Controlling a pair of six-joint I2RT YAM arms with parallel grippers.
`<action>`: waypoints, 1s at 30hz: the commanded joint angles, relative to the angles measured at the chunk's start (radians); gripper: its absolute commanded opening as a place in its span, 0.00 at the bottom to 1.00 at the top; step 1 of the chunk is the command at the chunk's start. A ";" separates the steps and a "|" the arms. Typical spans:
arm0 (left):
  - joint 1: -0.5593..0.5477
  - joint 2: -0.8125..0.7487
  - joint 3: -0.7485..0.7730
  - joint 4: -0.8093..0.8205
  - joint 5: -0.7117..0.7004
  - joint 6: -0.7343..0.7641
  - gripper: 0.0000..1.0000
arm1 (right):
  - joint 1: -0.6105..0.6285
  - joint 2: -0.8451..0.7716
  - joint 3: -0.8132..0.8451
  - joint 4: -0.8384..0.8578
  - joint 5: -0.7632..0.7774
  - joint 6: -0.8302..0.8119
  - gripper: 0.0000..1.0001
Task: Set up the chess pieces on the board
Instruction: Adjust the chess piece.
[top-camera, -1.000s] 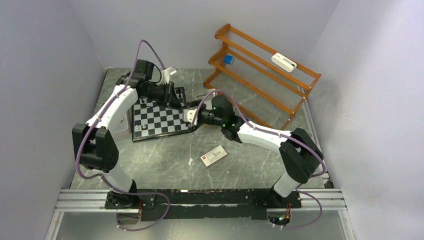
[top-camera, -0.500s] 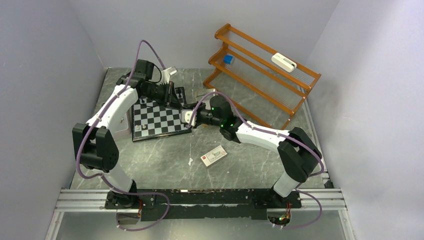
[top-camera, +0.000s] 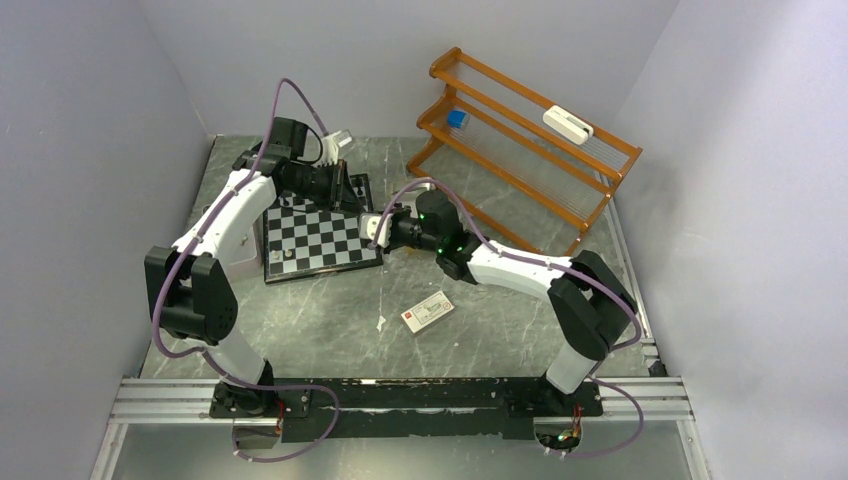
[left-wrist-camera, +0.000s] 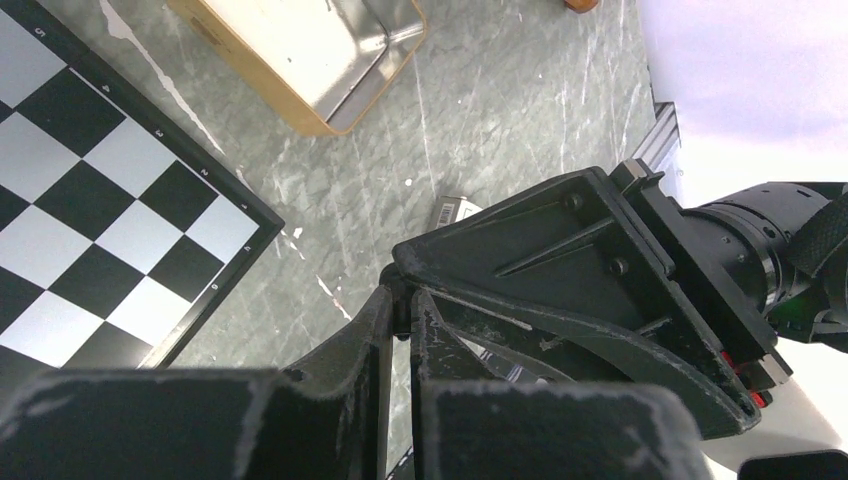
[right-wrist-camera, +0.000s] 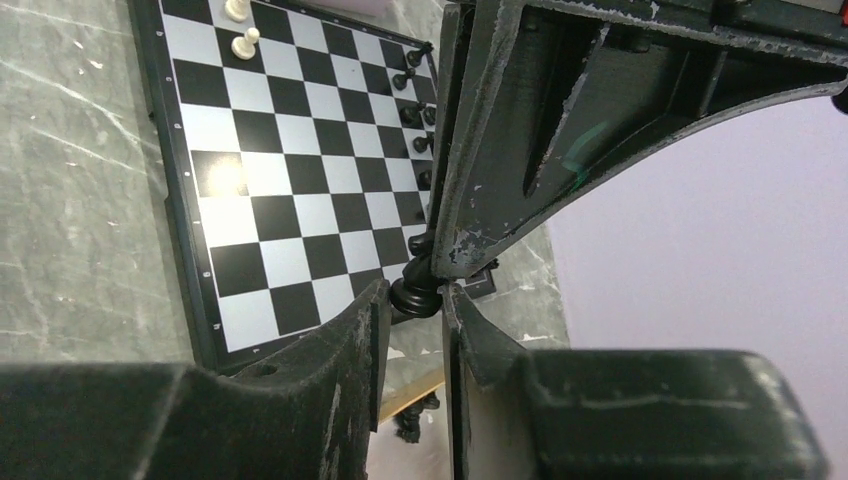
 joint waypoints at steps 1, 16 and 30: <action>-0.011 -0.026 0.028 0.070 -0.020 -0.009 0.09 | 0.010 0.030 0.019 -0.028 -0.015 0.071 0.27; -0.010 -0.005 0.069 0.012 -0.303 0.004 0.08 | 0.010 -0.078 -0.101 0.122 0.119 0.497 0.66; 0.109 0.296 0.562 -0.273 -0.584 0.020 0.08 | 0.010 -0.267 -0.168 0.004 0.260 0.971 1.00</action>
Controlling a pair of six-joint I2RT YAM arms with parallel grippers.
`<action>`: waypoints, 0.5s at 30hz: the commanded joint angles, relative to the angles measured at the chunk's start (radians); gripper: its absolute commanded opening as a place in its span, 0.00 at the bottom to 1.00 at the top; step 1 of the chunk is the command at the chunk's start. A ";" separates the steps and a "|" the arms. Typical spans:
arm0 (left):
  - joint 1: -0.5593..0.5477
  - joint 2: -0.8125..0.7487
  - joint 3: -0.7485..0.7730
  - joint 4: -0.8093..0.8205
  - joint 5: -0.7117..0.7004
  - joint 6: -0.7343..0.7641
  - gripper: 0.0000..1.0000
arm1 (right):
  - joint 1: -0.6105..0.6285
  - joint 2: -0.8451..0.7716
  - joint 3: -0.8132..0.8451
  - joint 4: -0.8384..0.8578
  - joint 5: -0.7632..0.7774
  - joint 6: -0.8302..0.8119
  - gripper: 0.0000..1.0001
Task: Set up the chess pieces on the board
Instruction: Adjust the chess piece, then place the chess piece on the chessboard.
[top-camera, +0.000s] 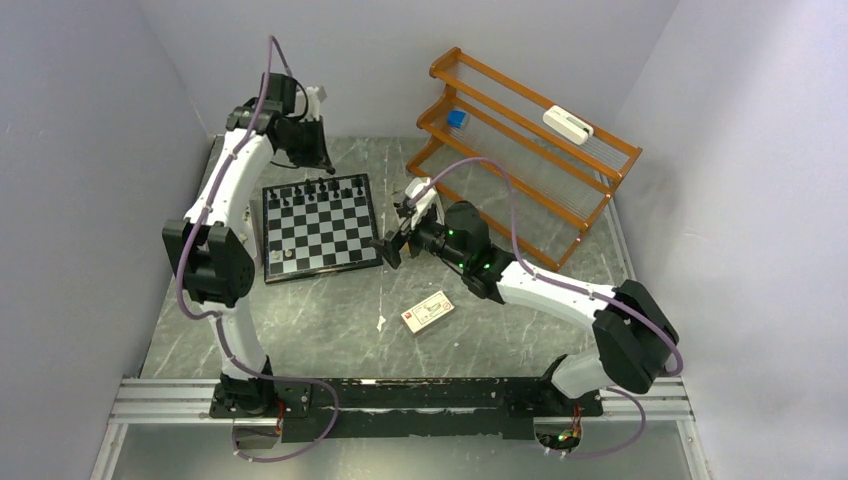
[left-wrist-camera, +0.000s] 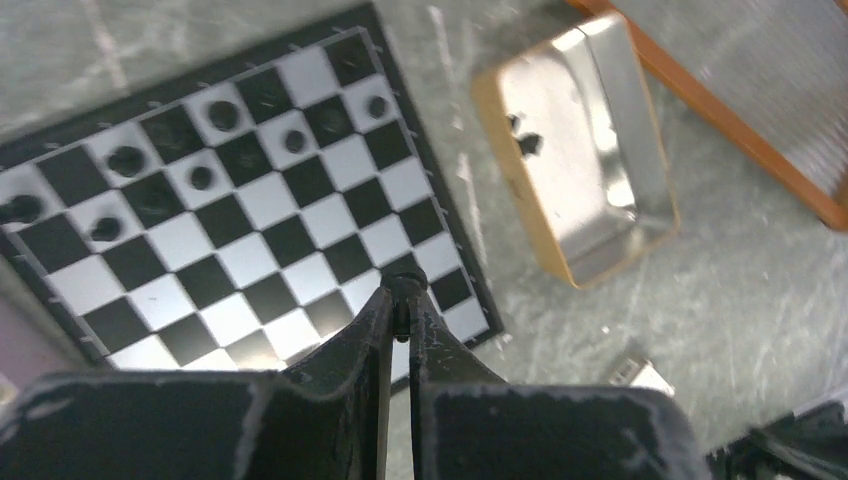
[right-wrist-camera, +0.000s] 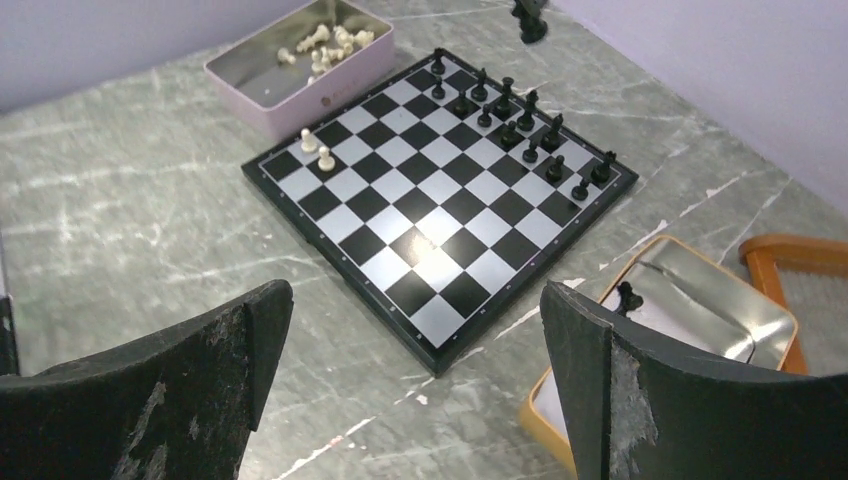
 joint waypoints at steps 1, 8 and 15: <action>0.072 0.092 0.160 -0.143 -0.108 0.016 0.08 | 0.004 -0.046 0.017 -0.093 0.112 0.209 1.00; 0.160 0.219 0.243 -0.192 -0.127 0.034 0.09 | 0.003 -0.033 0.090 -0.222 0.123 0.234 1.00; 0.231 0.306 0.294 -0.186 -0.107 0.035 0.09 | 0.003 -0.075 0.068 -0.212 0.147 0.224 1.00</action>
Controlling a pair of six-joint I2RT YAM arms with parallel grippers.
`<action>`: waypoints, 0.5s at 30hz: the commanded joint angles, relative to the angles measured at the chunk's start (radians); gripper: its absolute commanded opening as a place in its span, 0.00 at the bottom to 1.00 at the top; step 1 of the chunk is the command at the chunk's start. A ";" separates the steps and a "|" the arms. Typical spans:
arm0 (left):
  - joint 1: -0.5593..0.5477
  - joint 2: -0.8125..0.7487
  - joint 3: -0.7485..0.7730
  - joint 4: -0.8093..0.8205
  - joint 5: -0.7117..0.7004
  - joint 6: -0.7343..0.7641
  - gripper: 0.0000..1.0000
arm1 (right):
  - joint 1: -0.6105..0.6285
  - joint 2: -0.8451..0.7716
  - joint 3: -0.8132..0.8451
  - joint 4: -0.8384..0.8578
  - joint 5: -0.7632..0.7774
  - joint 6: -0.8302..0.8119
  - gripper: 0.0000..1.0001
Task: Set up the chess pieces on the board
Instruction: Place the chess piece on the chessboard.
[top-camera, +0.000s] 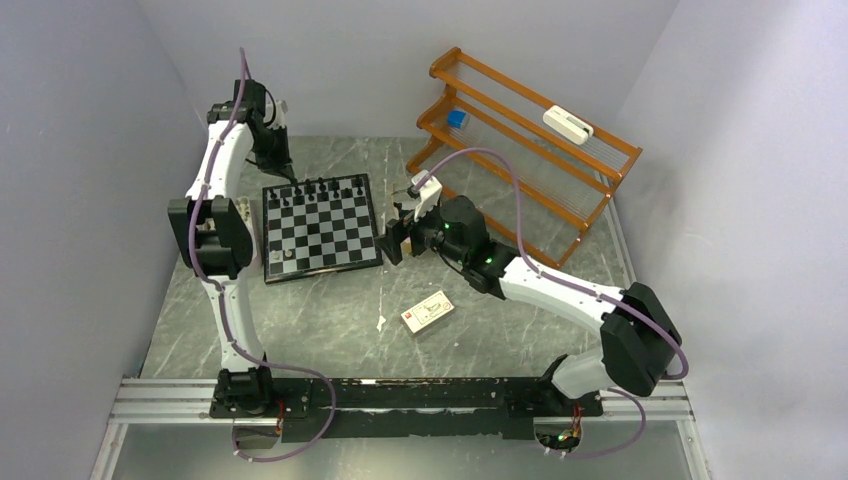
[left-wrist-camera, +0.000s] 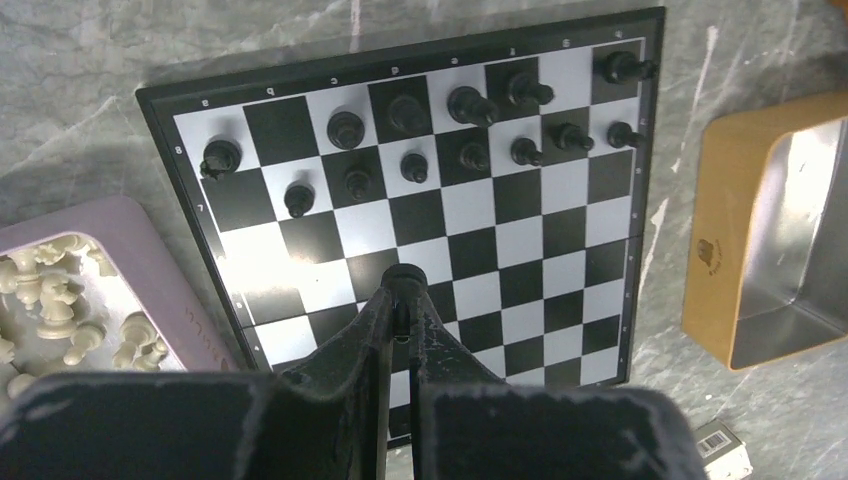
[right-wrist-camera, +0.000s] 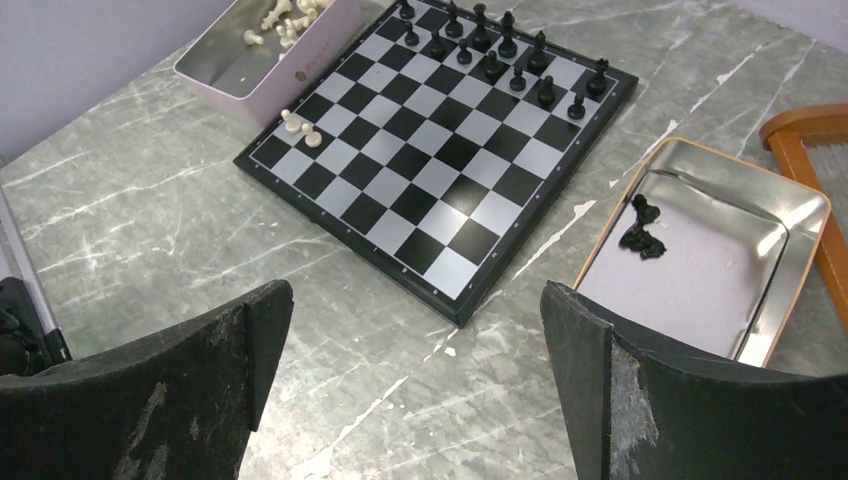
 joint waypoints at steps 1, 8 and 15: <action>0.044 0.045 0.067 -0.026 0.017 0.010 0.09 | 0.003 -0.048 0.002 -0.003 0.025 0.008 1.00; 0.077 0.135 0.150 -0.025 0.023 0.007 0.09 | 0.003 -0.064 0.003 -0.007 0.025 0.010 1.00; 0.096 0.186 0.153 -0.002 0.021 0.004 0.09 | 0.003 -0.076 0.007 -0.004 0.022 0.010 1.00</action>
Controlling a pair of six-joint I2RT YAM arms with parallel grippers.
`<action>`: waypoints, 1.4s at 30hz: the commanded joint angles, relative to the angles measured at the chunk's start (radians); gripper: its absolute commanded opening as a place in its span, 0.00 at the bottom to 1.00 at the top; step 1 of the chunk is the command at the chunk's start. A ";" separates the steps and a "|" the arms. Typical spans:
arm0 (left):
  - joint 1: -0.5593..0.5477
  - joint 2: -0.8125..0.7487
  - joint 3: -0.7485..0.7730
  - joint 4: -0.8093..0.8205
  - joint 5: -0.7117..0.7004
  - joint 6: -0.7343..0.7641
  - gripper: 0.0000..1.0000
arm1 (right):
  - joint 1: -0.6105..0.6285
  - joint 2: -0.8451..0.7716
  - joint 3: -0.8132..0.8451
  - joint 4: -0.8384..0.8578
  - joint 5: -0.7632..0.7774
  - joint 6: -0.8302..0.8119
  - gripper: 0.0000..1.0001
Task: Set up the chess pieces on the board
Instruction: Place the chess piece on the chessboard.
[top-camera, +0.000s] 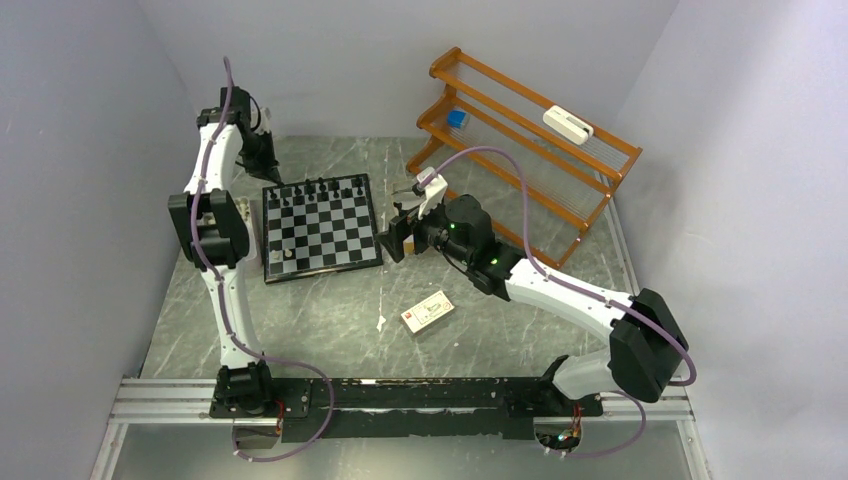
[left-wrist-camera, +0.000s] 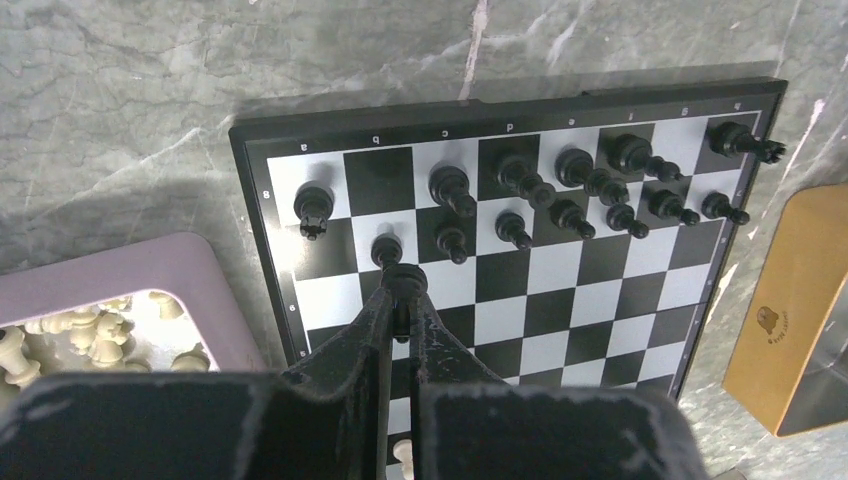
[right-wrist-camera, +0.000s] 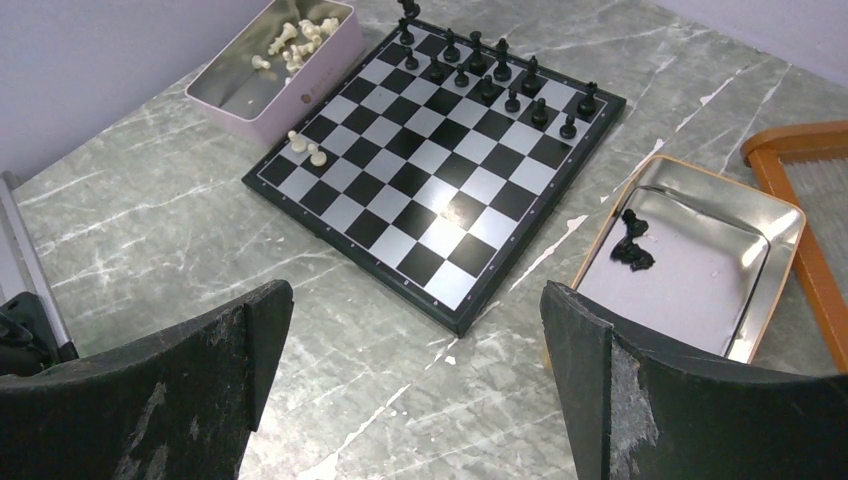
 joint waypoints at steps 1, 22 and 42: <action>0.010 0.034 0.041 0.014 0.017 0.004 0.09 | 0.003 -0.033 0.004 0.013 0.006 0.004 1.00; 0.010 0.098 0.031 0.082 0.000 -0.014 0.10 | 0.003 -0.050 -0.001 0.012 0.012 -0.015 1.00; 0.012 0.133 0.059 0.093 -0.015 -0.013 0.11 | 0.002 -0.056 -0.005 0.019 0.012 -0.020 1.00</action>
